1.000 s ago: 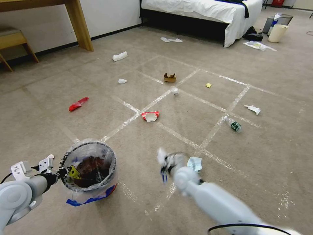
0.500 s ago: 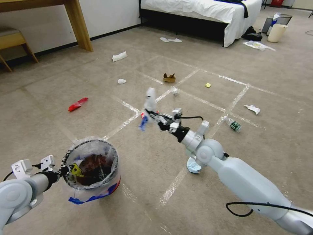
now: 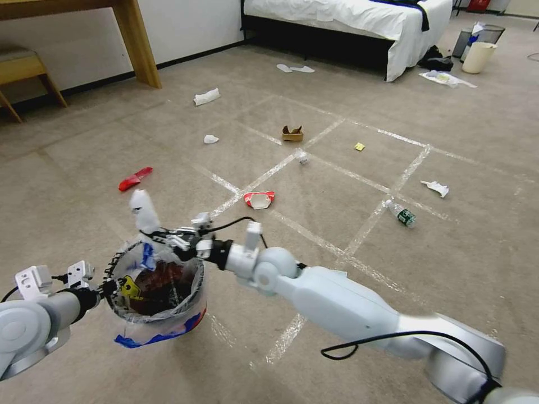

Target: Pick up the trash bin and place the garbage on the floor into it.

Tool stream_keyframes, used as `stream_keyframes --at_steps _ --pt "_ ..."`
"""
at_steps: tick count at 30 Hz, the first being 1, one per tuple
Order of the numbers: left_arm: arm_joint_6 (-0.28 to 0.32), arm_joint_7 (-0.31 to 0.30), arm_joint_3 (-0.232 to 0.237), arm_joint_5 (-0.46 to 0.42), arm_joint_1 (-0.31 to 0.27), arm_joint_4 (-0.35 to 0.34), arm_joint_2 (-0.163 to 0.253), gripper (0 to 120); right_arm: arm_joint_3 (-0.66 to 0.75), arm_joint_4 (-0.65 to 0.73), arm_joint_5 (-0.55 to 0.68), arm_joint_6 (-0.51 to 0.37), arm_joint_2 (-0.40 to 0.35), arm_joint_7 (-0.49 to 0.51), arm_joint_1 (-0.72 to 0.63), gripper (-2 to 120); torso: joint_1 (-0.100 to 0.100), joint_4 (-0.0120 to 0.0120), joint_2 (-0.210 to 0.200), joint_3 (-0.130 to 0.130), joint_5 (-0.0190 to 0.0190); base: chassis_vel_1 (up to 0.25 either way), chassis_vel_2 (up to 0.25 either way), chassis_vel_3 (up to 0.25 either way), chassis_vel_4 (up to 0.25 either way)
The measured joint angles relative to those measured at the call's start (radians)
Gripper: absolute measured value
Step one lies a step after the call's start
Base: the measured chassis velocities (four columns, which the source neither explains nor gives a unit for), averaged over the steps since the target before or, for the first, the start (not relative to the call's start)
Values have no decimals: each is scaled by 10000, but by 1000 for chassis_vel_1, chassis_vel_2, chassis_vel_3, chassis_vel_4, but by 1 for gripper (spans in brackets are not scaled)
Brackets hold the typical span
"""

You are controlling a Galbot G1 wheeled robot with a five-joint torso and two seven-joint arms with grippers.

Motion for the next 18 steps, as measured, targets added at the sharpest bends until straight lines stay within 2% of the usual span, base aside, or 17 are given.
stream_keyframes --at_steps 5,7,8,10,11,13,14,16,17,18 --pt "0 -5 -47 -16 11 -20 2 1 -177 -214 -546 68 105 199 -8 1 -1 0 1 0 1 0 0 0 0" --pt "-3 -43 -87 -75 -6 -34 48 1 -231 -268 -885 22 29 210 -8 11 -1 -1 2 0 3 0 0 0 0" --pt "-3 -43 -87 -75 -6 -34 48 1 -231 -268 -885 22 29 210 -8 11 -1 -1 2 0 3 0 0 0 0" --pt "-6 -78 -94 -98 -11 -34 55 1 -221 -272 -1081 -150 -70 121 -15 21 -1 -2 1 0 2 0 0 0 0" --pt "-6 -78 -94 -98 -11 -34 55 1 -221 -272 -1081 -150 -70 121 -15 21 -1 -2 1 0 2 0 0 0 0" --pt "-10 -104 -92 -104 -21 -34 34 1 -160 -248 -1341 -384 -163 105 -104 33 -1 -1 1 0 3 0 0 0 0" --pt "-10 -104 -92 -104 -21 -34 34 1 -160 -248 -1341 -384 -163 105 -104 33 -1 -1 1 0 3 0 0 0 0" --pt "-14 -128 -87 -126 -41 -34 14 1 -166 -267 -1412 -395 -177 137 -168 44 -1 -1 2 0 3 0 0 0 0" --pt "-14 -128 -87 -126 -41 -34 14 1 -166 -267 -1412 -395 -177 137 -168 44 -1 -1 2 0 3 0 0 0 0" --pt "-16 -136 -86 -138 -42 -39 14 1 -168 -274 -1428 -400 -177 136 -190 49 -1 -1 1 0 3 0 0 0 0"
